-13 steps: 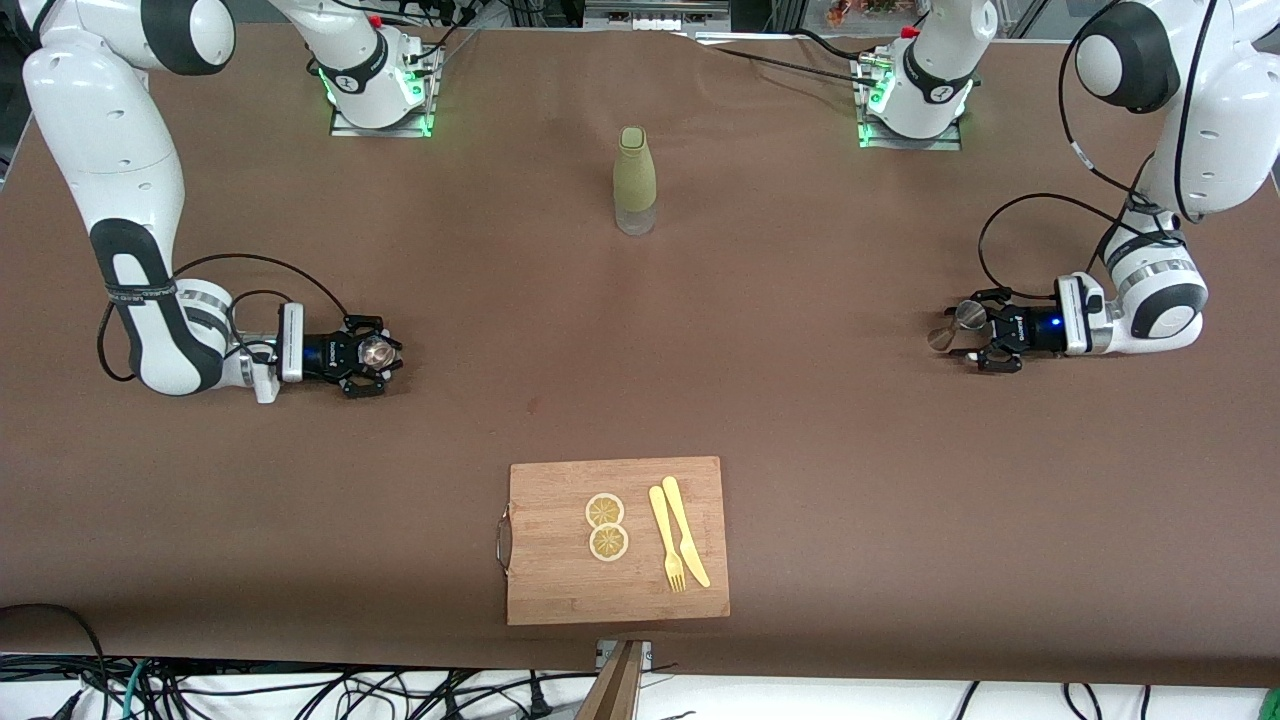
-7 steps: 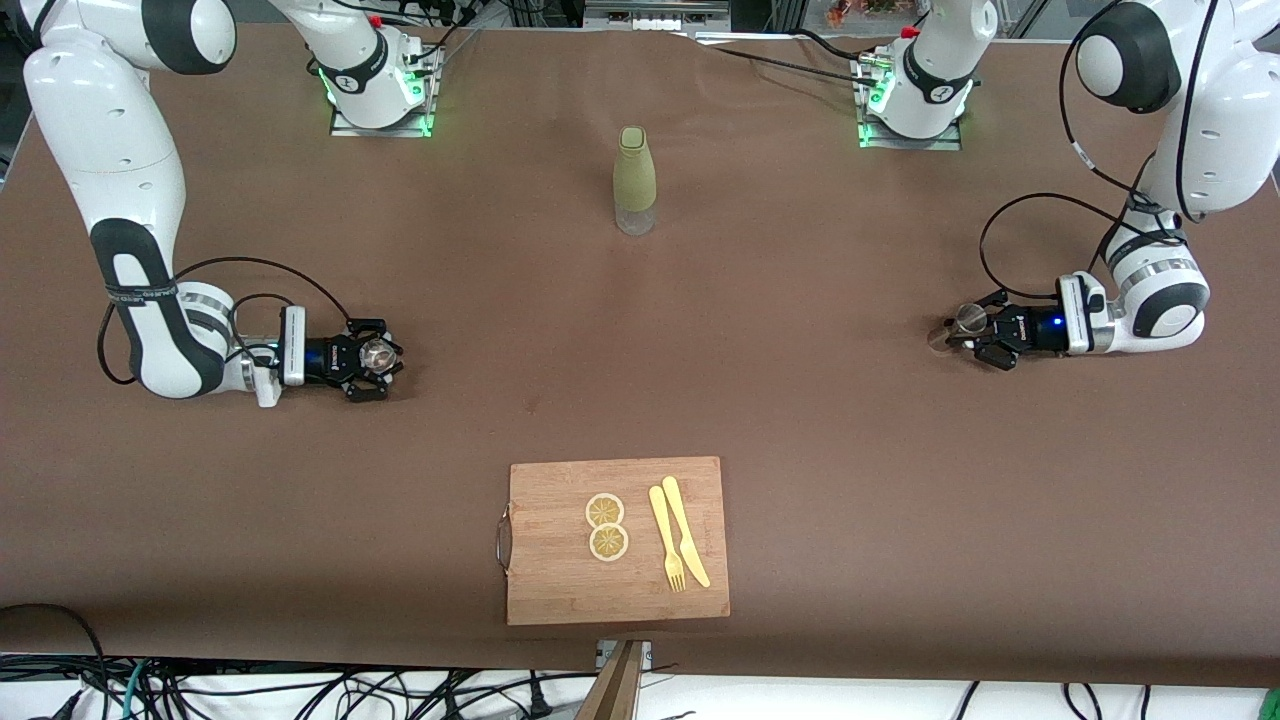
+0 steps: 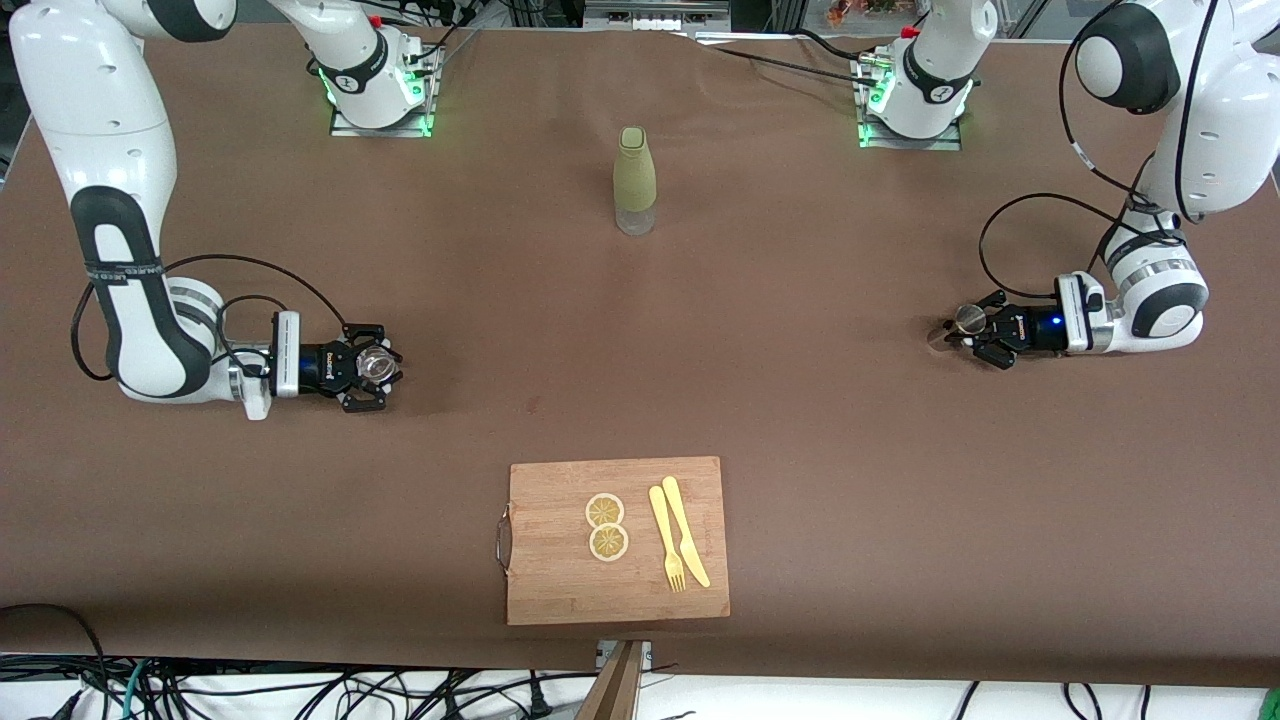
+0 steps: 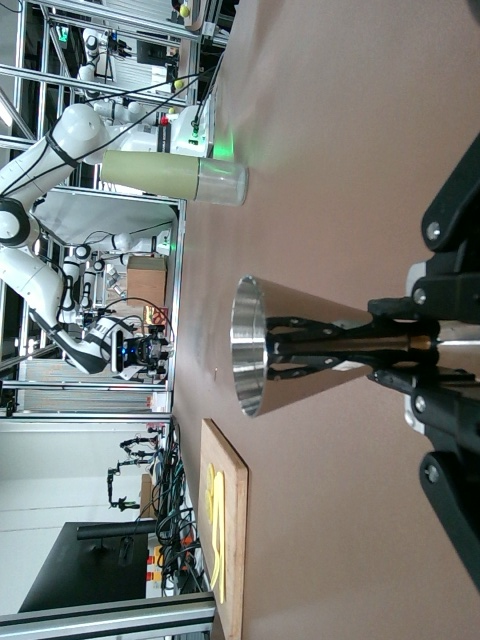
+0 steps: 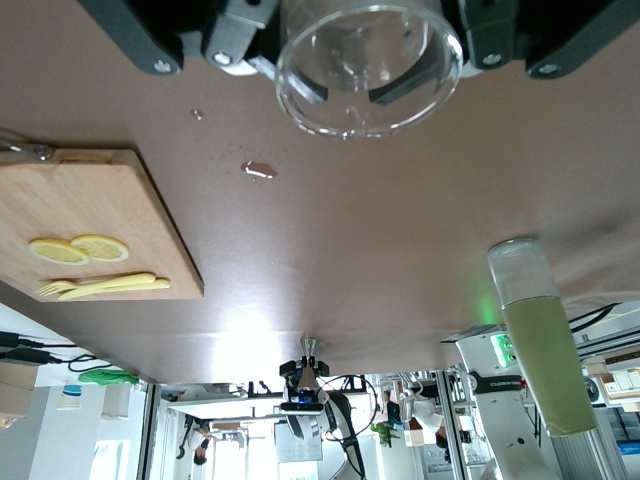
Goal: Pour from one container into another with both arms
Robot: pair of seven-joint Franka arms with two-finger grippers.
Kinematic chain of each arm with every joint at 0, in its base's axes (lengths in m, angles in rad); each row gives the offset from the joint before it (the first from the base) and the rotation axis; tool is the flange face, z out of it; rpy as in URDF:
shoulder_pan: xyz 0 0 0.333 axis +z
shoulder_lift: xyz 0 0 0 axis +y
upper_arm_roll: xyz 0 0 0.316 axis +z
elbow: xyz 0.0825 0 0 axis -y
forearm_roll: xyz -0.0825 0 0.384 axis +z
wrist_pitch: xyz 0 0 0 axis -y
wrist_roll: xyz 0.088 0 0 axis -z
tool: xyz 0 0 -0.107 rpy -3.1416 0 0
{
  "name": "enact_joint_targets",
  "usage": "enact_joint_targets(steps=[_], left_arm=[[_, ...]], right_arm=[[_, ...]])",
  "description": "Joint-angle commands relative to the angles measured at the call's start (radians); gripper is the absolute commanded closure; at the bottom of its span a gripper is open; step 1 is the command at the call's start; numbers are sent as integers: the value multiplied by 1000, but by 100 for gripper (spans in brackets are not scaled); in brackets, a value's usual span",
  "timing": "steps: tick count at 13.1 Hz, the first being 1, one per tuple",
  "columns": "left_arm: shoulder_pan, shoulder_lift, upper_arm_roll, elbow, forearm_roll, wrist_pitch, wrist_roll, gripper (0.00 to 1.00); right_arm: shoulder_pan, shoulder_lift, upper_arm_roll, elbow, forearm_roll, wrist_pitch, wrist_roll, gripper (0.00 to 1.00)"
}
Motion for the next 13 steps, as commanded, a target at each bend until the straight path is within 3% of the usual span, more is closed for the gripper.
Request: enact_joint_targets(steps=[1, 6, 9, 13], left_arm=[[-12, 11, -45, 17, -23, 1, 181, 100], [-82, -39, -136, 23, -64, 83, 68, 100], [-191, -87, -189, 19, -174, 203, -1, 100], [-344, -89, -275, 14, -405, 355, -18, 100]], right_arm=[[29, -105, 2, -80, 11, 51, 83, 72], [95, -235, 2, -144, 11, 128, 251, 72], [144, -270, 2, -150, 11, 190, 343, 72], [202, -301, 4, -150, 12, 247, 432, 72]])
